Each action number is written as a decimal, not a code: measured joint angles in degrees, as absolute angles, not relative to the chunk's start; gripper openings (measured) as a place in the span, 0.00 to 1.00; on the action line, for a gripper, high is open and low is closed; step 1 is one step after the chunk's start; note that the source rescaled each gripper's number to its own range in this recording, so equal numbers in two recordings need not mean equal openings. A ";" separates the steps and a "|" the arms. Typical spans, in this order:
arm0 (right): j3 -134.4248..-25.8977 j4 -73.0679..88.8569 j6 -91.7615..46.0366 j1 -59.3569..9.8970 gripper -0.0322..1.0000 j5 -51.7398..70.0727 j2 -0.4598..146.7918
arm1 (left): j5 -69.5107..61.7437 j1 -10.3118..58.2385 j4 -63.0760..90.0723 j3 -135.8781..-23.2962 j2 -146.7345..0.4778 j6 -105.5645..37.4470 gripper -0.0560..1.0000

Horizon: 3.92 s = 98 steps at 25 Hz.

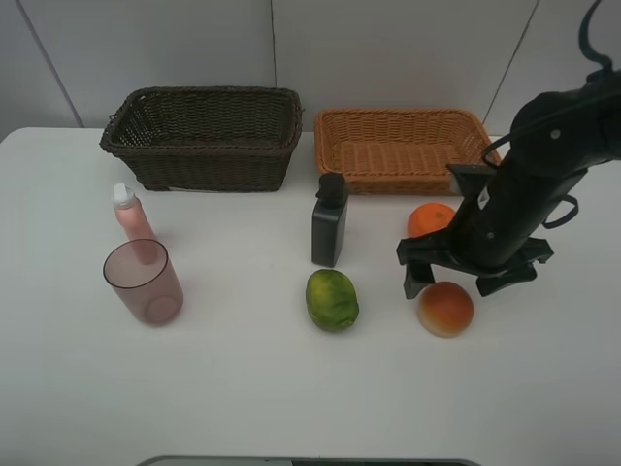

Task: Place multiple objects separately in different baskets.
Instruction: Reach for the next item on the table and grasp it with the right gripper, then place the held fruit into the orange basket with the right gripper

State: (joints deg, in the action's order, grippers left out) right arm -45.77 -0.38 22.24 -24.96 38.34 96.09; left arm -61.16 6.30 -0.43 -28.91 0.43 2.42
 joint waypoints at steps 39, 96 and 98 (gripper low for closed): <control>-45.84 0.00 22.22 -26.23 0.40 35.71 104.89 | -61.16 6.30 -0.43 -28.91 0.43 2.42 0.99; -105.65 -10.60 10.83 -15.61 0.40 46.95 130.33 | -61.16 6.30 -0.43 -28.91 0.43 2.42 0.99; -105.65 -10.60 10.83 -15.61 0.40 46.54 130.45 | -61.16 6.30 -0.43 -28.91 0.43 2.42 0.99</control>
State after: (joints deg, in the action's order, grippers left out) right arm -105.65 -10.60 10.83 -15.61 46.54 130.45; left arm -61.16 6.30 -0.43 -28.91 0.43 2.42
